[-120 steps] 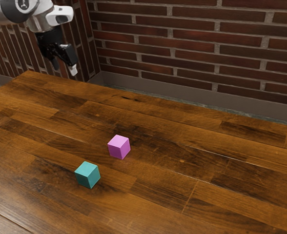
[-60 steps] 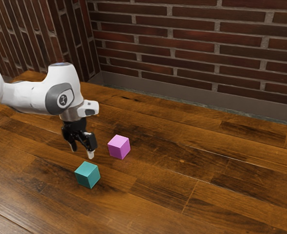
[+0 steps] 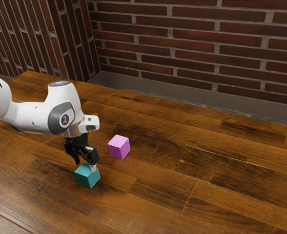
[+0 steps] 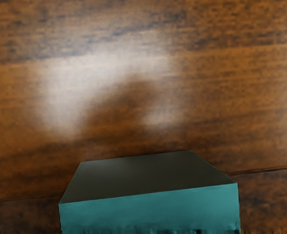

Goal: Pick up the blue block with one arm, and put the blue block on the pink block with one arm

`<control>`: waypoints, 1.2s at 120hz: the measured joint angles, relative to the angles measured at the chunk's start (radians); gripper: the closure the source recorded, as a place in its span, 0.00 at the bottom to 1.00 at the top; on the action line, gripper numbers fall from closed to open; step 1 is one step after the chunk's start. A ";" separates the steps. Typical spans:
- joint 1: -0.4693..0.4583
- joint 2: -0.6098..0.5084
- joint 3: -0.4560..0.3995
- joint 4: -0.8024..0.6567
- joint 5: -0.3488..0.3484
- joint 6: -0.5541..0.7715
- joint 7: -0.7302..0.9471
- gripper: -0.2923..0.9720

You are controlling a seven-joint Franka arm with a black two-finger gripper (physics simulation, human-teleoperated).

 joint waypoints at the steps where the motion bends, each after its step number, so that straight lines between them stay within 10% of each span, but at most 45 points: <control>1: 0.000 0.000 0.000 -0.003 0.000 0.001 0.000 0.29; 86: -0.011 0.048 0.001 -0.009 -0.037 0.000 0.025 0.30; 144: 0.000 0.057 0.019 0.015 -0.071 -0.029 0.006 0.52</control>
